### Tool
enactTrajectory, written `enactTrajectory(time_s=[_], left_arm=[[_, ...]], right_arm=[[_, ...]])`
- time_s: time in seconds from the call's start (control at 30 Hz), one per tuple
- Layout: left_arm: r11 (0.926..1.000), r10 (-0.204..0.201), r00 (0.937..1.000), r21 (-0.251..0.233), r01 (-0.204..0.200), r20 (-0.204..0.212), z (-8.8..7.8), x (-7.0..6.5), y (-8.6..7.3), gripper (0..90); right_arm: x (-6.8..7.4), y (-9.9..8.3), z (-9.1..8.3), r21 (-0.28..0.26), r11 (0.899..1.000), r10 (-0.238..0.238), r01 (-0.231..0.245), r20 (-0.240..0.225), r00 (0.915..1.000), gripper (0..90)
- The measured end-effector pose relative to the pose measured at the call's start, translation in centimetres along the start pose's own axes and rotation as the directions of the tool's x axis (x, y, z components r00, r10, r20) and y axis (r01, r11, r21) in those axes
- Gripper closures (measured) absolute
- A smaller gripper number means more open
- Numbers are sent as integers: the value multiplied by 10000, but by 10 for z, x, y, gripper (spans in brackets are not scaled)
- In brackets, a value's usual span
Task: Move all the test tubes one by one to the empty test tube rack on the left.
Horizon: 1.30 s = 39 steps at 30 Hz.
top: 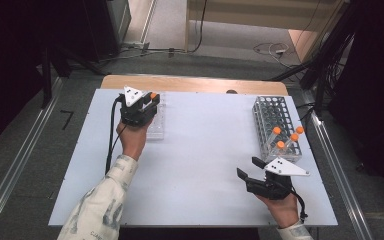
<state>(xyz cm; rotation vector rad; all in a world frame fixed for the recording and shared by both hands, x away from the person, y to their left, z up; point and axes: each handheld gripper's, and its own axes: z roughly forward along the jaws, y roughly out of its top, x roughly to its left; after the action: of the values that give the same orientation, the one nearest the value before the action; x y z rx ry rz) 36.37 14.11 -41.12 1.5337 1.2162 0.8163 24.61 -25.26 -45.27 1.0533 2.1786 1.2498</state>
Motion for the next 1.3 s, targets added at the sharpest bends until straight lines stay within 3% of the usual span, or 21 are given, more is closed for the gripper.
enactTrajectory(time_s=[0.27,0.47,0.87,1.17,1.3], left_arm=[[9978,523,9985,404,-517,-139,7,-5,-20,697],[9960,618,9979,654,-605,-176,12,-6,-28,680],[9997,14,9998,232,-9,-199,-3,-3,-26,377],[9987,-511,9986,-22,511,-162,-29,-1,-30,318],[9987,-505,9987,-119,505,-16,-43,-2,-34,290]], right_arm=[[1,0,1,29,10000,-77,77,1,10000,311],[1,-1,1,68,9999,-107,107,28,9999,312],[-6,-1,-6,-116,9999,110,-106,358,9993,313],[-18,-7,-19,-270,9988,429,-409,758,9962,322],[-25,-11,-24,-322,9978,604,-575,966,9935,324]])
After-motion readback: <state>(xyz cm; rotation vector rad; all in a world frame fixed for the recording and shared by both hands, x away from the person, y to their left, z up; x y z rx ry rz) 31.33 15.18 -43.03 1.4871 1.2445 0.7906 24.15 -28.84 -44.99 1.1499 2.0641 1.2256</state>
